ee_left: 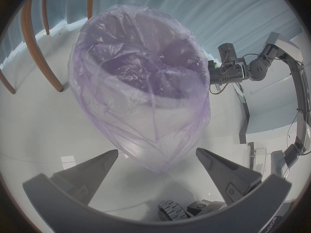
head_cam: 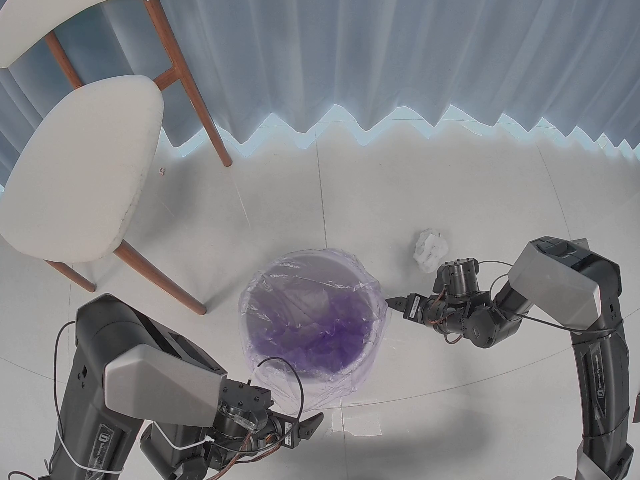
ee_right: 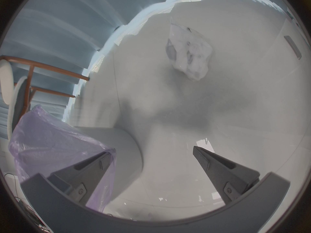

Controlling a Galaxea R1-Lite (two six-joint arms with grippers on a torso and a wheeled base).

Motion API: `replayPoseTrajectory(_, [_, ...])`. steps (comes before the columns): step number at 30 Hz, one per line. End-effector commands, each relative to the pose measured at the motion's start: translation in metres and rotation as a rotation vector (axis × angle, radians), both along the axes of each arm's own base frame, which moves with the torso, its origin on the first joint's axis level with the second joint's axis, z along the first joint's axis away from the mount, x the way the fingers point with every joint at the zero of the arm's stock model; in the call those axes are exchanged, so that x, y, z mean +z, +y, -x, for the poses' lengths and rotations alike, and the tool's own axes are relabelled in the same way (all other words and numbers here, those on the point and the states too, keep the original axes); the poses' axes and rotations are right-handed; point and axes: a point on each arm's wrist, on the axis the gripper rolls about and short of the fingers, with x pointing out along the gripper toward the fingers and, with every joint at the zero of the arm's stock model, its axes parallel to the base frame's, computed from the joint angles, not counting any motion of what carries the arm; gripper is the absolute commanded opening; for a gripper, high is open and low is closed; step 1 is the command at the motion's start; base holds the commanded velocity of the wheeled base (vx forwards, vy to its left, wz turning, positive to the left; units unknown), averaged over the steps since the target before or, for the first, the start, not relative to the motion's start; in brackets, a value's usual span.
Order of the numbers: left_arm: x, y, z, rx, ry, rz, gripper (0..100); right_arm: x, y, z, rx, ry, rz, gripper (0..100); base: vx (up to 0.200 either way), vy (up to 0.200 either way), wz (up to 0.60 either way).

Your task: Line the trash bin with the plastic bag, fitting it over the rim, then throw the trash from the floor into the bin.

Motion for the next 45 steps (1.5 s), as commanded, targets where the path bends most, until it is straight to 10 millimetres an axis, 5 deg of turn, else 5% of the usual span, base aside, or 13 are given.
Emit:
replayPoseTrajectory(1, [0.002,0.000,0.009,-0.011,0.004,-0.021,100,-0.004,0.010,0.009,0.013,-0.040,-0.060,100,0.000,0.000,0.00])
replayPoseTrajectory(16, [0.104,0.035,0.056,-0.224,-0.083,0.225,100,0.037,-0.002,0.055,0.009,-0.068,-0.095,100,0.000,0.000,0.00])
replayPoseTrajectory(19, [0.129,0.045,0.060,-0.243,-0.163,0.307,100,0.063,-0.007,0.088,0.013,-0.057,-0.135,100,0.000,0.000,0.00])
replayPoseTrajectory(22, [0.137,0.056,0.033,-0.131,-0.235,0.320,100,0.099,-0.001,0.123,0.074,-0.072,-0.295,100,0.000,0.000,0.00])
replayPoseTrajectory(25, [0.131,0.062,0.014,-0.063,-0.240,0.308,100,0.124,-0.006,0.148,0.108,-0.111,-0.403,100,0.000,0.000,0.00])
replayPoseTrajectory(26, [0.118,0.074,-0.003,0.017,-0.217,0.275,100,0.147,-0.016,0.178,0.140,-0.178,-0.434,100,0.000,0.000,0.00])
replayPoseTrajectory(28, [0.114,0.077,-0.008,0.041,-0.208,0.266,100,0.153,-0.021,0.187,0.143,-0.196,-0.439,100,0.000,0.000,0.00])
replayPoseTrajectory(39, [0.055,0.103,-0.057,0.190,-0.102,0.194,100,0.189,-0.042,0.207,0.123,-0.332,-0.482,100,0.000,0.000,0.00])
replayPoseTrajectory(45, [0.044,0.127,-0.067,0.178,-0.060,0.239,100,0.193,-0.048,0.203,0.094,-0.353,-0.495,100,0.000,0.000,0.00])
